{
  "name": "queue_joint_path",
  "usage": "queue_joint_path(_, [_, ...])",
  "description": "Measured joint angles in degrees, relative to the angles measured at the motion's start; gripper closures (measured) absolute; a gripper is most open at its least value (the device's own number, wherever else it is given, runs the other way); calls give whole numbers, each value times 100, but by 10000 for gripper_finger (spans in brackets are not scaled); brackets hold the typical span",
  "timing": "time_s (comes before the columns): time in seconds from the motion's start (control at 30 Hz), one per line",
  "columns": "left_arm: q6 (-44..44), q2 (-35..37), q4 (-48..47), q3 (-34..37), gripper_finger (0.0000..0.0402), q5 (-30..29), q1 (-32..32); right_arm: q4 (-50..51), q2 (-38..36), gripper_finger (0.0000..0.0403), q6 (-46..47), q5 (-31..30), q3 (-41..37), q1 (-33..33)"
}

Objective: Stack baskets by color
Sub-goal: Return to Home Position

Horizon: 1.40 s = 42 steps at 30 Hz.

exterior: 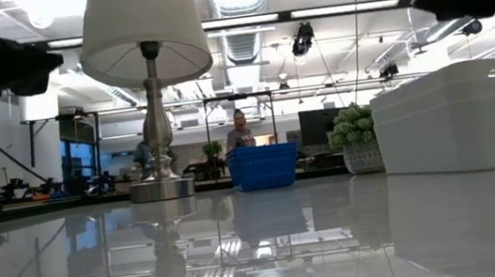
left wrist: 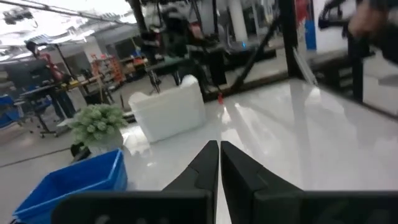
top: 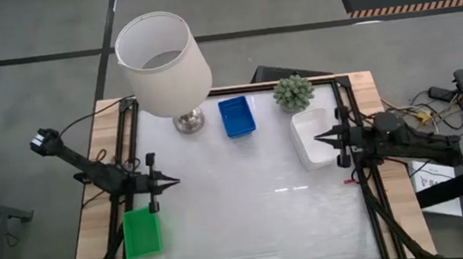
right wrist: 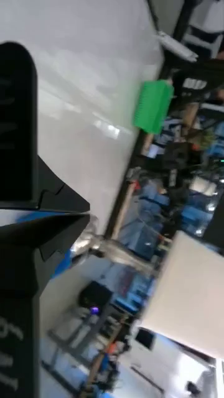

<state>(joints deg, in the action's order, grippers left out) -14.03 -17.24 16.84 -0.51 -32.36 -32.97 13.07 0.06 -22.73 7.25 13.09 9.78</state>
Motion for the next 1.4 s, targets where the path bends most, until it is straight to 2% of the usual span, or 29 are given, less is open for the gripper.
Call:
queue_joint_path(0.23, [-125,615,-220,4,401,1,2,-265,-7,394,95,145,-581,0])
queue_joint_path(0.43, [-132,735,-253,7,401,50,2,-1528,143,394,311,235,-1243,0])
queue_joint_path(0.6, [-135,729,-241,11,401,26,2,-1504,250,394,109,151,-1240,0])
queue_joint_path(0.83, [-139,753,-148,17,401,-67,2,-1426,279,394,231,-790,-1240,0])
queue_joint_path(1.1, [-139,680,-149,22,401,-67,0,-1444,279,394,1419,-847,-1242,0])
queue_joint_path(1.4, [-139,594,-150,24,401,-67,0,-1451,280,394,1676,-872,-1244,0])
